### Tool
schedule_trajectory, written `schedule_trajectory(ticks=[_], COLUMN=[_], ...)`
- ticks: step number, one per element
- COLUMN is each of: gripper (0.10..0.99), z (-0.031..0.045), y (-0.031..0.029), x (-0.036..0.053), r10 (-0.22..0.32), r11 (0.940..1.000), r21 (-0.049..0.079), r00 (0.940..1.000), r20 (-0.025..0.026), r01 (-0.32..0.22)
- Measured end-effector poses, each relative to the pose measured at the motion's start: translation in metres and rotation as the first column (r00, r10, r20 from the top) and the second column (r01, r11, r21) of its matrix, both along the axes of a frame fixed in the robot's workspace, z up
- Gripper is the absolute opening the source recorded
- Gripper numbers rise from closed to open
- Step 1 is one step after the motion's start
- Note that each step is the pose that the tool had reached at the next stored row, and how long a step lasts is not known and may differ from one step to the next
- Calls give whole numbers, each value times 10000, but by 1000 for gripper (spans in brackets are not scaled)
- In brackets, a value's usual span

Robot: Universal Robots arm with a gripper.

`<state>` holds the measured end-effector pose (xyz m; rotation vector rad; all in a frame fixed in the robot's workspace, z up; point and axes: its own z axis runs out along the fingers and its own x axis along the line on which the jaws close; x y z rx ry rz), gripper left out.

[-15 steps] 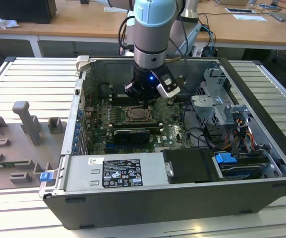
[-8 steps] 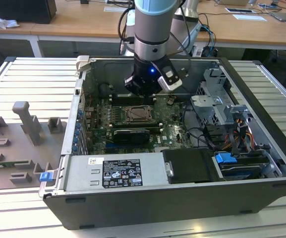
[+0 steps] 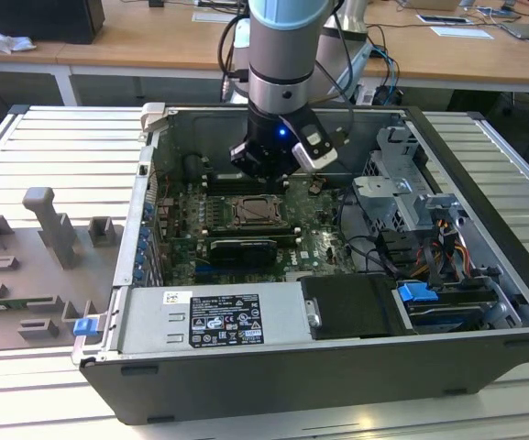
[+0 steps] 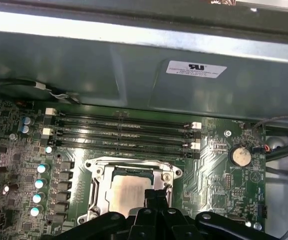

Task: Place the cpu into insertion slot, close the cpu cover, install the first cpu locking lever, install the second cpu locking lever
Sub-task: 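Install the second cpu locking lever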

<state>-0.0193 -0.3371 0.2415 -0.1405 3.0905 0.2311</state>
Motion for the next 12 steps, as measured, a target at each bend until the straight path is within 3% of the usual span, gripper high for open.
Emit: schedule_trajectory(ticks=[12], gripper=[106], z=[18], y=[-78], x=[-2], r10=[-1], r11=[10000], r21=[0], r00=[10000], r20=[0], r01=[1])
